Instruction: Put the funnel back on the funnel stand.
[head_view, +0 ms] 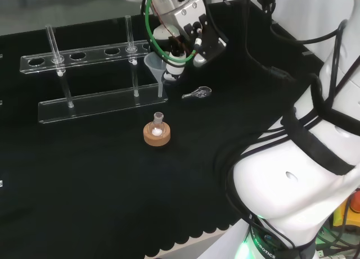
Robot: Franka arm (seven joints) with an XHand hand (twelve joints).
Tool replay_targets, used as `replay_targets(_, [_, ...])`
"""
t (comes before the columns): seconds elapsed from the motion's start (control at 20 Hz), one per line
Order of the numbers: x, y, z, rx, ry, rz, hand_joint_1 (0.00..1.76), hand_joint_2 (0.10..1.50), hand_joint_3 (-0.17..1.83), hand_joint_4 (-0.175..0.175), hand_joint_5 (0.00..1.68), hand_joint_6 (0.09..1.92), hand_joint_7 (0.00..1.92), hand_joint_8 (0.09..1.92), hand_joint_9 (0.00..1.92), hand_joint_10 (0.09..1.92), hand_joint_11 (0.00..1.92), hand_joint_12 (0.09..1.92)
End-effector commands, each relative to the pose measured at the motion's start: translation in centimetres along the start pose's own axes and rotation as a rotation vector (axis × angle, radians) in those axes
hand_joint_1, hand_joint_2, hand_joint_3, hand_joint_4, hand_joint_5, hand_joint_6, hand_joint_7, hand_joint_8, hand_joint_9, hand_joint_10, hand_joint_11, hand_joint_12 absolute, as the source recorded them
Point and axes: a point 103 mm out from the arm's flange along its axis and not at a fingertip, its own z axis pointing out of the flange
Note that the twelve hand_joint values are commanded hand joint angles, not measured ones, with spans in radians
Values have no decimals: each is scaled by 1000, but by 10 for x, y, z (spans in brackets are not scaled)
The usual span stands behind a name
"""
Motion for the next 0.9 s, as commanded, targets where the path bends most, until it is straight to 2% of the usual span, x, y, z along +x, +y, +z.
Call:
replay_targets(0.05, [-11, -1, -22, -23, 9, 18, 915, 634, 633, -54, 615, 120, 546, 676, 1114, 436, 784, 1129])
replay_targets(0.5, [-45, 14, -73, -78, 2, 87, 911, 634, 633, -54, 613, 127, 554, 672, 1110, 431, 781, 1131])
replay_targets(0.9, [-75, 48, -98, -102, 18, 110, 908, 636, 631, -54, 610, 136, 559, 668, 1108, 428, 784, 1131])
